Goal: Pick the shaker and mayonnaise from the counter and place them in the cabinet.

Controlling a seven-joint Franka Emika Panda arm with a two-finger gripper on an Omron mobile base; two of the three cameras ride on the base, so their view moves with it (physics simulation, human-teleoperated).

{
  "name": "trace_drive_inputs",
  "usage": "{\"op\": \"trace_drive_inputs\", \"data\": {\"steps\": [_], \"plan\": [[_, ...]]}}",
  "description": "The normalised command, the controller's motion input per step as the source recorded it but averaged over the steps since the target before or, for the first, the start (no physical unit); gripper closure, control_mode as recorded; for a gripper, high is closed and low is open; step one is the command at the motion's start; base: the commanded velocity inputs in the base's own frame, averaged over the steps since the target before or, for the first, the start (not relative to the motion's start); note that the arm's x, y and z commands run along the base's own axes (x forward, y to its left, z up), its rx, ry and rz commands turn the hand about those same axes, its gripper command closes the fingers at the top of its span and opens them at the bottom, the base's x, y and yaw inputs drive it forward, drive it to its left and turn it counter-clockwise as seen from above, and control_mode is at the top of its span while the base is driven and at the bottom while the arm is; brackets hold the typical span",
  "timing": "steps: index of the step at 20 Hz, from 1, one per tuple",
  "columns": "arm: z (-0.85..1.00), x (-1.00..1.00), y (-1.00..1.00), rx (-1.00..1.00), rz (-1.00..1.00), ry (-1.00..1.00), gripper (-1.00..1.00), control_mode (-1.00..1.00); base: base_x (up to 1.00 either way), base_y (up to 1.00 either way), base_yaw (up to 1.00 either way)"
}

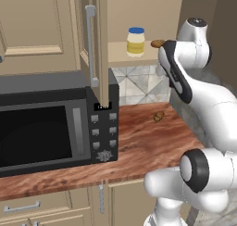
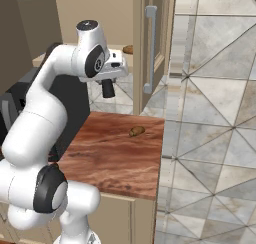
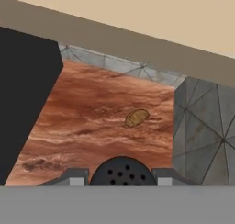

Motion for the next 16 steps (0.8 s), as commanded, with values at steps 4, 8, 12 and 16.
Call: {"op": "trace_drive_inputs", "data": {"steps": [4, 8, 12, 16], "plan": [[0.67, 0.0, 0.0, 0.0, -0.01, -0.06, 1.0, -1.0, 0.0, 0.0, 0.0], [0.52, 0.0, 0.0, 0.0, -0.01, -0.06, 1.0, -1.0, 0.0, 0.0, 0.0], [0.54, 0.0, 0.0, 0.0, 0.0, -0.1, 1.0, -1.0, 0.0, 0.0, 0.0], [0.42, 0.0, 0.0, 0.0, 0.0, -0.13, 1.0, -1.0, 0.0, 0.0, 0.0]]}}
